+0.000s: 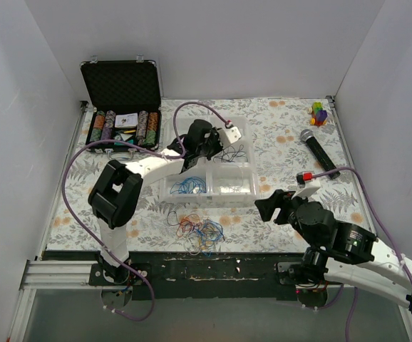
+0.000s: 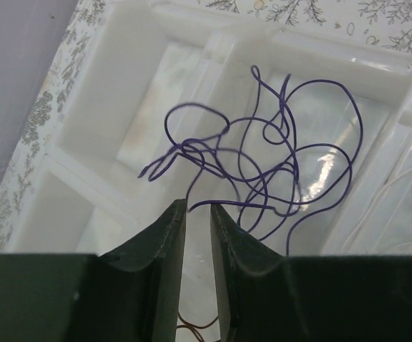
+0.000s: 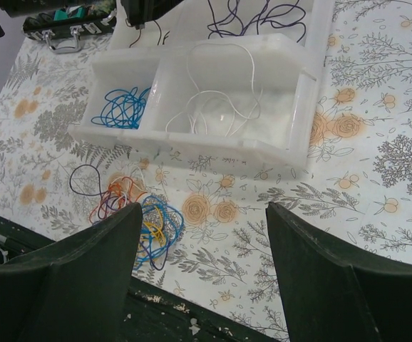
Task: Untangle the cables
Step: Place the cable in the bin.
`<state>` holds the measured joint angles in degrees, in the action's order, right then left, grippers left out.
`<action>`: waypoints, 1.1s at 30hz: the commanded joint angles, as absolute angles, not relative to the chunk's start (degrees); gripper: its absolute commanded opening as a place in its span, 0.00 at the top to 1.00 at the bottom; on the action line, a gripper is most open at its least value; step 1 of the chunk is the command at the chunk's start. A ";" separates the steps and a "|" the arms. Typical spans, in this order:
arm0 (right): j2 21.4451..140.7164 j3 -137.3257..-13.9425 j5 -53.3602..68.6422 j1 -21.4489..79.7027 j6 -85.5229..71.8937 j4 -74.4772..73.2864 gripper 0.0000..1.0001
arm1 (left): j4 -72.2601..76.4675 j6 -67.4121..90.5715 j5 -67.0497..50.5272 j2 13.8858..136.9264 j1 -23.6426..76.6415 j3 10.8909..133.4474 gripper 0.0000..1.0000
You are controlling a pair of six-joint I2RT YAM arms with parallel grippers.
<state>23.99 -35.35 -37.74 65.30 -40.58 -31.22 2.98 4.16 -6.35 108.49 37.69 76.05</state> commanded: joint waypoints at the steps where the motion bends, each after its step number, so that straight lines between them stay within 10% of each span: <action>1: 25.75 -37.88 -38.41 65.30 -41.92 -30.24 0.22 | -2.26 2.11 -7.11 104.16 39.29 74.97 0.77; 21: 36.73 -38.58 -32.44 65.22 -44.30 -27.16 0.18 | -26.16 11.87 -20.47 72.36 40.17 73.32 0.16; 33: 57.63 -39.28 -20.66 64.69 -42.01 -14.78 0.13 | -54.13 10.37 -15.83 51.34 39.99 63.38 0.02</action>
<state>50.46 -36.69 -25.93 65.12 -43.07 -21.96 -40.45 10.57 -17.80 51.70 40.14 65.63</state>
